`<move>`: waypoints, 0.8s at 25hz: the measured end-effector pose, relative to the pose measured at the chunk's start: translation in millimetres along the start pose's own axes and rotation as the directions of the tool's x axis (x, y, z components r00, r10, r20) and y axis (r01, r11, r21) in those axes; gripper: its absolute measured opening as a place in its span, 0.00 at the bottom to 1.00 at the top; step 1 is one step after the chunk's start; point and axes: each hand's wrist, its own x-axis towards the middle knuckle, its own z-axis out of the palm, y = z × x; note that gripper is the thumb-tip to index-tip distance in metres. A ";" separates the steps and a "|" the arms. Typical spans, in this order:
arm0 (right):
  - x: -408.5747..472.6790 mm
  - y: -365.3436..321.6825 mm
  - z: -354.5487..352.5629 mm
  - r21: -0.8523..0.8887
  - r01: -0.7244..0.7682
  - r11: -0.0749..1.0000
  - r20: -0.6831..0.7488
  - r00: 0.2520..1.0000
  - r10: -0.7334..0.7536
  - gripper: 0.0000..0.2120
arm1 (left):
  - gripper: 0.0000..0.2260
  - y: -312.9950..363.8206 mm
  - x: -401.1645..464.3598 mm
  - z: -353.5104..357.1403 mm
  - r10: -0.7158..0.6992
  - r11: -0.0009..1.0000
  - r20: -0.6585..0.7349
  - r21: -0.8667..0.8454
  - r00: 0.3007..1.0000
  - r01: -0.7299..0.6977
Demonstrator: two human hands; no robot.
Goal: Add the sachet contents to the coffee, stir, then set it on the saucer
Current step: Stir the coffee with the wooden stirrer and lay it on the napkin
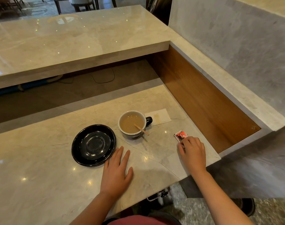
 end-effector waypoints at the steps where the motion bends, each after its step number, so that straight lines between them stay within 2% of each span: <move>1: 1.3 -3.3 -3.2 0.006 0.009 1.000 -0.025 1.000 -0.009 0.03 | 0.26 0.3 -0.1 -0.2 -0.002 1.000 -0.004 -0.004 1.000 0.002; 3: 5.5 -16.6 -8.6 0.060 0.086 0.994 -0.087 0.993 -0.081 0.03 | 0.26 1.0 -0.1 -0.5 -0.007 1.000 -0.010 -0.011 1.000 0.007; 5: 10.5 -36.6 -10.4 0.137 0.233 0.963 -0.114 0.969 -0.219 0.07 | 0.26 1.4 0.2 -0.7 -0.002 1.000 -0.019 -0.008 1.000 0.002; 7: 14.2 -57.9 -8.1 0.167 0.357 0.919 -0.070 0.934 -0.351 0.12 | 0.26 1.6 0.2 -1.1 0.002 1.000 -0.026 -0.010 1.000 -0.002; 9: 17.9 -75.2 -3.7 0.187 0.399 0.898 0.004 0.914 -0.407 0.17 | 0.26 1.3 0.0 -1.7 0.003 1.000 -0.037 -0.016 0.999 -0.004; 12: 25.9 -89.2 0.8 0.249 0.383 0.889 0.038 0.914 -0.404 0.17 | 0.26 0.7 -0.3 -0.3 0.003 1.000 -0.043 -0.014 0.999 -0.004; 16: 38.4 -101.9 1.3 0.333 0.378 0.864 0.002 0.916 -0.402 0.05 | 0.26 -1.1 0.1 2.7 -0.012 1.000 -0.029 -0.024 1.000 0.011; 20: 54.1 -118.7 1.6 0.569 0.146 0.809 0.006 0.983 -0.182 0.03 | 0.27 -2.2 -0.1 4.9 -0.017 0.999 -0.012 -0.031 1.000 0.016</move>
